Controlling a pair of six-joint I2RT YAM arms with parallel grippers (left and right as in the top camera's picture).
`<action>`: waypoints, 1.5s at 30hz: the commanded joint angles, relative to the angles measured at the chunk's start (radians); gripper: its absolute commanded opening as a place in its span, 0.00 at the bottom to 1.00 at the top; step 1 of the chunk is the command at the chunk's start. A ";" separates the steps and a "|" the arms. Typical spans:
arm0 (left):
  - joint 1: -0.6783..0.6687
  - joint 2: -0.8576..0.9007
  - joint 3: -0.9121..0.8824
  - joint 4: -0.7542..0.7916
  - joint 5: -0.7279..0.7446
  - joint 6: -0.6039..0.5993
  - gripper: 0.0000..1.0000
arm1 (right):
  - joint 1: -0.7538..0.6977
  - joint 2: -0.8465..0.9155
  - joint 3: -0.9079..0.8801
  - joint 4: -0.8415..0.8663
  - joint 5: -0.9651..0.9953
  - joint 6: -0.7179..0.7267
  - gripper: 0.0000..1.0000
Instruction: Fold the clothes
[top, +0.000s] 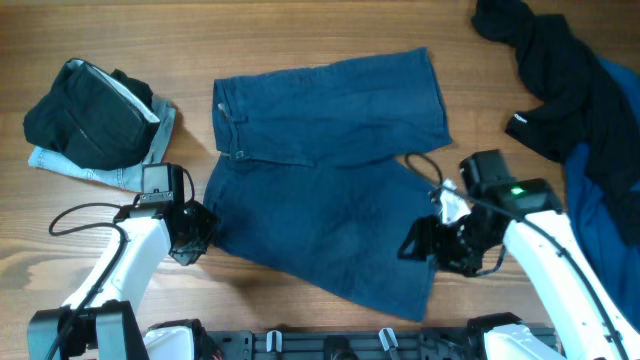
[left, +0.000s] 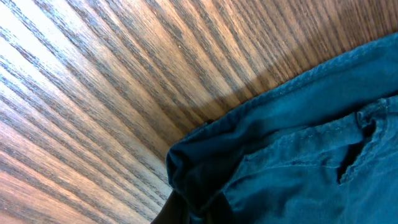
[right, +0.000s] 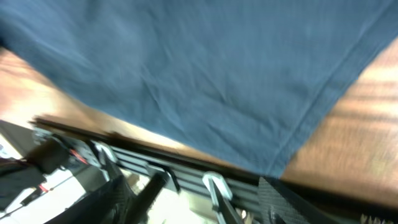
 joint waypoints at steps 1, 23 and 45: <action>0.006 0.039 -0.014 0.014 -0.017 0.024 0.04 | 0.082 0.003 -0.076 0.003 0.080 0.172 0.61; 0.006 0.039 -0.014 0.019 -0.001 0.049 0.04 | 0.103 0.008 -0.340 0.269 0.194 0.460 0.56; 0.006 -0.111 0.024 -0.044 0.146 0.208 0.04 | 0.083 -0.027 0.050 0.150 0.233 0.287 0.04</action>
